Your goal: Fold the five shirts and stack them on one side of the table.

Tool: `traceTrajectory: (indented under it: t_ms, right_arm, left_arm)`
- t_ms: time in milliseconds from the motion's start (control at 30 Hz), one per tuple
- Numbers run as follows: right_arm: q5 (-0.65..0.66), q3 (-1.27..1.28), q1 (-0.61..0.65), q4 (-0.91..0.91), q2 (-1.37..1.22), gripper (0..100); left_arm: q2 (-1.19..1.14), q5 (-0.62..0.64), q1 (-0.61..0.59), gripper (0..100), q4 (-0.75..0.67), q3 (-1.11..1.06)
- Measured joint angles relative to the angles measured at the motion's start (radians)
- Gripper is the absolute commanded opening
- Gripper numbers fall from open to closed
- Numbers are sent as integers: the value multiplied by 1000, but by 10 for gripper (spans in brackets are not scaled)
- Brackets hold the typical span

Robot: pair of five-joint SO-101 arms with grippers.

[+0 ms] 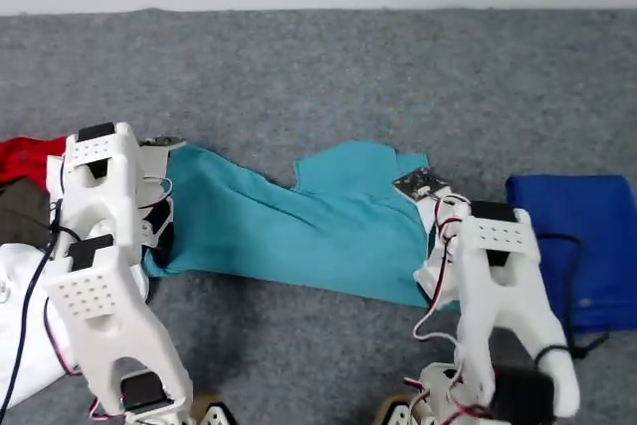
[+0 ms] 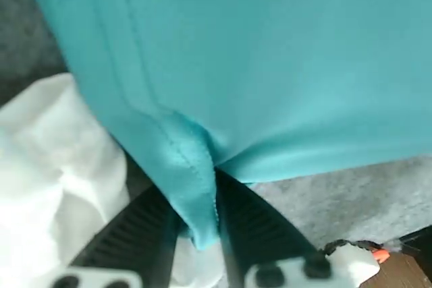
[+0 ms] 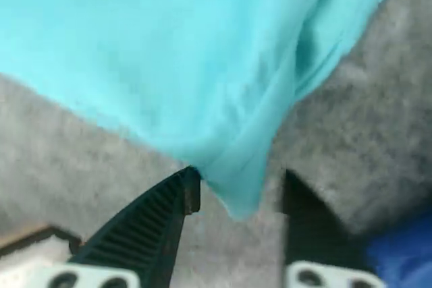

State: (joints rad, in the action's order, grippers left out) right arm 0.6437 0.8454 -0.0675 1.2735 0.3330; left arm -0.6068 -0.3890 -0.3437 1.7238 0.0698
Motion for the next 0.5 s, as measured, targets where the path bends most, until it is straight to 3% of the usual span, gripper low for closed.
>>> traceTrajectory:
  t_ms: [100, 267, 500]
  right_arm:
    - [28, -49, 2, 86, 100, 292]
    - [-2, -201, 2, 153, 249, 291]
    - [-152, -269, 40, -95, 37, 254]
  left_arm:
    - [3, 0, -3, 145, 0, 0]
    - [3, 0, -11, 153, -21, -2]
    - [3, 0, -11, 155, -32, 23]
